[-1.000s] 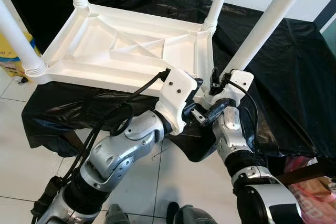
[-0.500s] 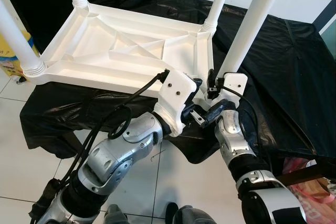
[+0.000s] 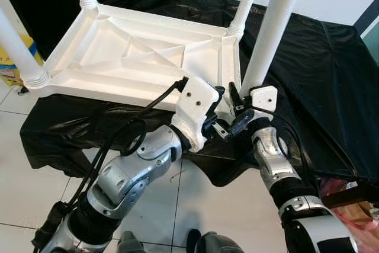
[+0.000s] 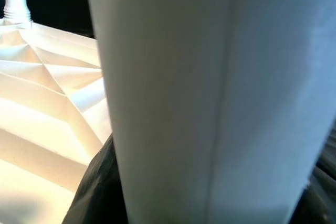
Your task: Building children table
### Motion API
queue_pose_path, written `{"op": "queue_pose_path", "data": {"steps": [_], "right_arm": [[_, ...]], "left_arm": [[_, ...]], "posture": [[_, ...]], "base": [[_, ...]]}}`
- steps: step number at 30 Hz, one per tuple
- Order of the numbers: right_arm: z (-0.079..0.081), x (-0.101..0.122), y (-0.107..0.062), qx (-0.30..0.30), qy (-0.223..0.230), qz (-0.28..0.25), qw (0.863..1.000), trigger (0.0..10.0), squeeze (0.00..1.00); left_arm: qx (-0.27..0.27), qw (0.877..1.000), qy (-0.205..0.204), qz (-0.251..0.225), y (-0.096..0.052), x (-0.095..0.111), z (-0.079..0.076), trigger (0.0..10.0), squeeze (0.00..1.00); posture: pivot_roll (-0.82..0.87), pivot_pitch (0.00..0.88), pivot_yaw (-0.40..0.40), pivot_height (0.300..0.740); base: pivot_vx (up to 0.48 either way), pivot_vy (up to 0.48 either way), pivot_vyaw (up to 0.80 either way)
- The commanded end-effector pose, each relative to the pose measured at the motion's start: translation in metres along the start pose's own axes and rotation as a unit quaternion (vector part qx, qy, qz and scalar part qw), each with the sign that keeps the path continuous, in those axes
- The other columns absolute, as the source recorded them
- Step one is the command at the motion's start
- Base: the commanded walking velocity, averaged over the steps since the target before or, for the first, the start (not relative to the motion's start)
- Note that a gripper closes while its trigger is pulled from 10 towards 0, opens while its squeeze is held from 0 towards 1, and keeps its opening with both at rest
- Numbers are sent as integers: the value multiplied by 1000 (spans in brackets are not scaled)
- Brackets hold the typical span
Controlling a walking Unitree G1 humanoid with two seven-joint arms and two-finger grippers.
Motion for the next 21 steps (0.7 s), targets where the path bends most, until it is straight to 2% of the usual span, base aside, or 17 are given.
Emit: {"op": "queue_pose_path", "data": {"steps": [1, 2, 3, 5, 6, 7, 8, 11, 13, 15, 16, 17, 19, 21], "right_arm": [[-11, -51, -28, -31, 25, 116, 992, 10000, 0], [-17, -56, -28, -63, 53, 132, 988, 10000, 0], [-17, -56, -28, -63, 53, 132, 988, 10000, 0], [-23, -64, -30, -128, 124, 153, 972, 10000, 0], [-24, -66, -31, -147, 143, 156, 966, 10000, 0], [-24, -66, -31, -147, 143, 156, 966, 10000, 0], [-23, -68, -31, -157, 163, 160, 961, 10000, 0], [-24, -72, -34, -172, 161, 165, 958, 10000, 0], [-25, -76, -37, -190, 179, 173, 950, 10000, 0], [-24, -76, -38, -187, 179, 172, 950, 10000, 0], [-22, -73, -37, -173, 162, 161, 958, 10000, 0], [-22, -73, -37, -173, 162, 161, 958, 10000, 0], [-15, -62, -32, -134, 119, 134, 975, 10000, 0], [-13, -59, -31, -125, 108, 126, 978, 10000, 0]], "left_arm": [[-51, 999, 3, -7, 0, 0, -10, 10000, 0], [-50, 999, 5, -8, 1, 1, -7, 10000, 0], [-50, 999, 5, -8, 1, 1, -7, 10000, 0], [-48, 999, 10, -11, 2, 3, -3, 10000, 0], [-48, 999, 10, -11, 3, 3, -2, 10000, 0], [-48, 999, 10, -11, 3, 3, -2, 10000, 0], [-49, 999, 10, -11, 3, 3, -3, 10000, 0], [-50, 999, 9, -11, 3, 3, -3, 10000, 0], [-49, 999, 12, -12, 4, 3, -3, 10000, 0], [-49, 999, 12, -13, 4, 3, -2, 10000, 0], [-49, 999, 13, -13, 4, 3, -2, 10000, 0], [-49, 999, 13, -13, 4, 3, -2, 10000, 0], [-48, 999, 13, -14, 4, 3, 0, 10000, 0], [-47, 999, 13, -14, 4, 3, 1, 10000, 0]], "posture": [[125, 182, -140, 740], [121, 180, -137, 740], [121, 180, -137, 740], [114, 183, -135, 740], [114, 183, -134, 740], [114, 183, -134, 740], [114, 183, -135, 740], [113, 182, -136, 740], [113, 182, -135, 740], [112, 181, -132, 740], [113, 180, -133, 740], [113, 180, -133, 740], [110, 179, -130, 740], [110, 178, -131, 740]], "base": [[0, 0, 0], [0, 0, 0], [0, 0, 0], [0, 0, 0], [0, 0, 0], [0, 0, 0], [0, 0, 0], [0, 0, 0], [0, 0, 0], [0, 0, 0], [0, 0, 0], [0, 0, 0], [0, 0, 0], [0, 0, 0]]}}
Point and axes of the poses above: a point about 5 cm out from each wrist's last joint towards the gripper, its own y axis pointing out of the wrist towards the gripper, its own x axis along the axis of the wrist's last joint, z = x × y, the point moved 4 cm from there along y, pointing out of the wrist towards the gripper, and after that the axes turned 8 degrees about y, right-handed, at the moved point
